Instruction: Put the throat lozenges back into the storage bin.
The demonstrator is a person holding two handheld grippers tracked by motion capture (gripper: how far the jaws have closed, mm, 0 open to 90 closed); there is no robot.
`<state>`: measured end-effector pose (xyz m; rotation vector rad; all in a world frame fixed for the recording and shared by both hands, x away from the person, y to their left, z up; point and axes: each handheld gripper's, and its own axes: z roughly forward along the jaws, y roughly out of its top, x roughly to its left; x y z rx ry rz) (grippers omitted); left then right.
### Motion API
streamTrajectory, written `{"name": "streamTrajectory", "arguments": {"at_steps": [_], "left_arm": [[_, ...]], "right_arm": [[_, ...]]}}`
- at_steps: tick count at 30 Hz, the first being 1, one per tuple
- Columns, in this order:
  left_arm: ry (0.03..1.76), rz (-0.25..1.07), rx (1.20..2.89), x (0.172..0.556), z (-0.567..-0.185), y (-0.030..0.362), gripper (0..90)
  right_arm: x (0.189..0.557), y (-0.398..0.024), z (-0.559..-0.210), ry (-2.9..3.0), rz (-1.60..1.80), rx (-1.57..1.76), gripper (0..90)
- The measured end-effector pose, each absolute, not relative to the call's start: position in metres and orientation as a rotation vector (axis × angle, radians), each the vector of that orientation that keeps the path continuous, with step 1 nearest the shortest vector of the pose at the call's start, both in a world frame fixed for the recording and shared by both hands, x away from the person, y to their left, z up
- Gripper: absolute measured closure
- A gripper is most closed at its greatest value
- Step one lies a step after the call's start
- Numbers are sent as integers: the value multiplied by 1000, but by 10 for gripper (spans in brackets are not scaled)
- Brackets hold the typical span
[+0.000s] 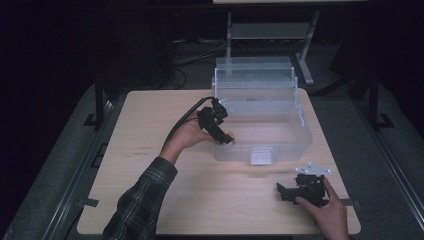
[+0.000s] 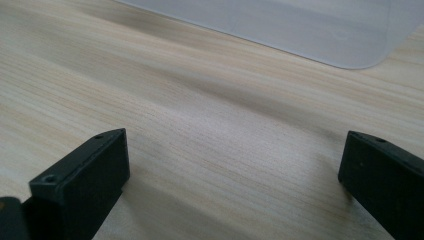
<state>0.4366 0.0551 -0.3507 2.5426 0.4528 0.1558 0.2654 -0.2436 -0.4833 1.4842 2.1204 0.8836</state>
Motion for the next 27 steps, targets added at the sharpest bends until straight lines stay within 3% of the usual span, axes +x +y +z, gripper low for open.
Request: {"name": "streamTrajectory", "arguments": {"at_steps": [27], "left_arm": [[451,194,2498,420,-335,86,187]], "right_arm": [[265,-244,-483,2122,888,1481,0]]}}
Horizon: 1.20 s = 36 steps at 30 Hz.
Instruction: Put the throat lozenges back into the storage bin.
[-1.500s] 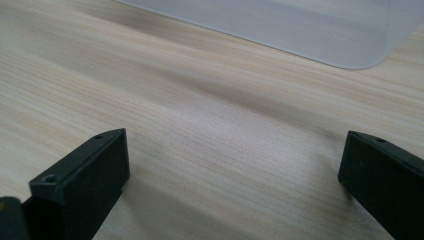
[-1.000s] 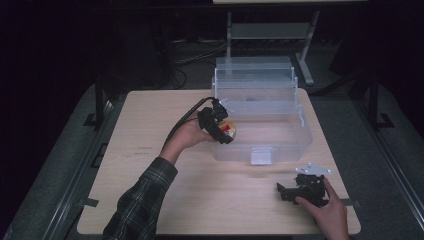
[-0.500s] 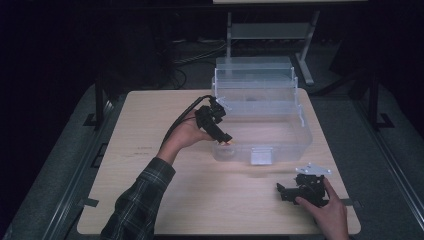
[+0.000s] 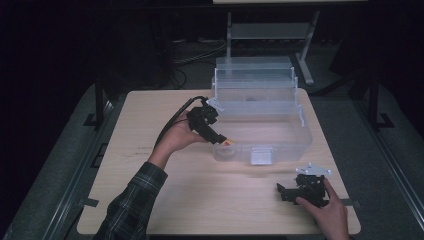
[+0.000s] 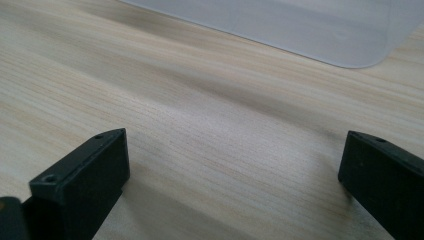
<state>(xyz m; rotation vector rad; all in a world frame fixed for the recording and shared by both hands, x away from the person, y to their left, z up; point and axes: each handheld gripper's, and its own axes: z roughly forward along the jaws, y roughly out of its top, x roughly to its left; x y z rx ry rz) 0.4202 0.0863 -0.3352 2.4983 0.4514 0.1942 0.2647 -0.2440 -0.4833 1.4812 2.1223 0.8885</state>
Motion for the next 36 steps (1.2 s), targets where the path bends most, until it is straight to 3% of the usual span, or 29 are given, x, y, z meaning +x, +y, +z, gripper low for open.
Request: {"name": "streamTrajectory", "arguments": {"at_steps": [26,36], "left_arm": [[589,237,2429,384,-353,160,187],[633,258,2405,367,-366,178,142]], "right_arm": [[265,-244,-483,2124,886,1478,0],[265,-244,-483,2123,886,1477,0]]}}
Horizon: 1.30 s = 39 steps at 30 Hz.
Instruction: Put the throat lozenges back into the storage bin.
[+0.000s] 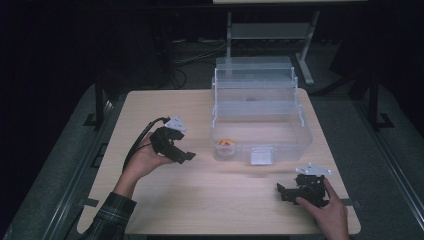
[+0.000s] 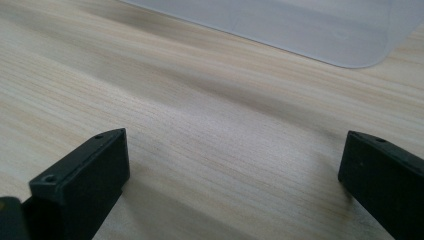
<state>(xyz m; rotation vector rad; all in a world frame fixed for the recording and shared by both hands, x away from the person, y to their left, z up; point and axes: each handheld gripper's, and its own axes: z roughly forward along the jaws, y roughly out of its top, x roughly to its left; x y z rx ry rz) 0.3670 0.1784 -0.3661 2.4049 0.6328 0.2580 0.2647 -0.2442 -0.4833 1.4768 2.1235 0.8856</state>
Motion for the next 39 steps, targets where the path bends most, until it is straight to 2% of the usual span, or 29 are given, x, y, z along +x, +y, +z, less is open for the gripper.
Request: {"name": "streamTrajectory", "arguments": {"at_steps": [8,39], "left_arm": [[662,302,2397,349,-377,193,113],[776,400,2332,281,-431,245,116]], "right_arm": [[265,-244,-483,2125,888,1478,0],[265,-244,-483,2124,886,1477,0]]}}
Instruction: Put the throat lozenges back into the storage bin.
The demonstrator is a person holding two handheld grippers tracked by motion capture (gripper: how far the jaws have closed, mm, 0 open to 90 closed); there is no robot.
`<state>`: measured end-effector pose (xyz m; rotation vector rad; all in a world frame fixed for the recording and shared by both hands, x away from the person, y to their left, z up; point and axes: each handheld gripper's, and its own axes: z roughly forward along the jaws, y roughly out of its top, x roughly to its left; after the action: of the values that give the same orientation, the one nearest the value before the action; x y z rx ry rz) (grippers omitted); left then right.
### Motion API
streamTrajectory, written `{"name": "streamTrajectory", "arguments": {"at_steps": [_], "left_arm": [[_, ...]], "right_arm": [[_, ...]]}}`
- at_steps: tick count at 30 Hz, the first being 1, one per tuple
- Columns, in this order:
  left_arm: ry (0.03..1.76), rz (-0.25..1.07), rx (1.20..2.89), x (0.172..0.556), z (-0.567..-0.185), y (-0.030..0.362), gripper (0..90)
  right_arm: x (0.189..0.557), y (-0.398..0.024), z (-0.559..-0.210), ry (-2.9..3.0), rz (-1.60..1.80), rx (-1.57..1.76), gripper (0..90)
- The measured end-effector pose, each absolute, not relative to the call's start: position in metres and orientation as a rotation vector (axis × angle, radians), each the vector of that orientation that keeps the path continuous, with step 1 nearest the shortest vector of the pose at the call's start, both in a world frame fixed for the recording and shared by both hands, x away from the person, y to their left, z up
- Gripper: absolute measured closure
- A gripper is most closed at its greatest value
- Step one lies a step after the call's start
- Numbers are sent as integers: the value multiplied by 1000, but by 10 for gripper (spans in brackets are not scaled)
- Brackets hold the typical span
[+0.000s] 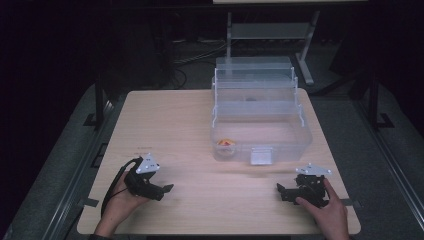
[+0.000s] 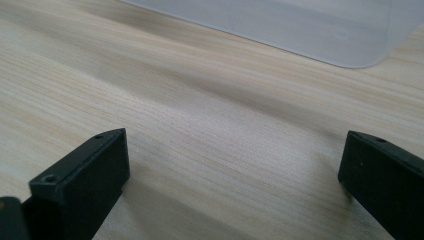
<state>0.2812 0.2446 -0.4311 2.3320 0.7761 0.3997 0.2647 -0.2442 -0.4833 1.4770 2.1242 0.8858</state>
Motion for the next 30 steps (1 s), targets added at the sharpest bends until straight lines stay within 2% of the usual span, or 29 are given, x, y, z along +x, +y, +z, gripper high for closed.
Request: {"name": "streamTrajectory", "arguments": {"at_steps": [15,30], "left_arm": [[870,369,2342,264,-459,259,113],[836,342,2260,264,-471,270,109]], "right_arm": [[265,-244,-483,2127,885,1474,0],[265,-244,-483,2125,887,1476,0]]}}
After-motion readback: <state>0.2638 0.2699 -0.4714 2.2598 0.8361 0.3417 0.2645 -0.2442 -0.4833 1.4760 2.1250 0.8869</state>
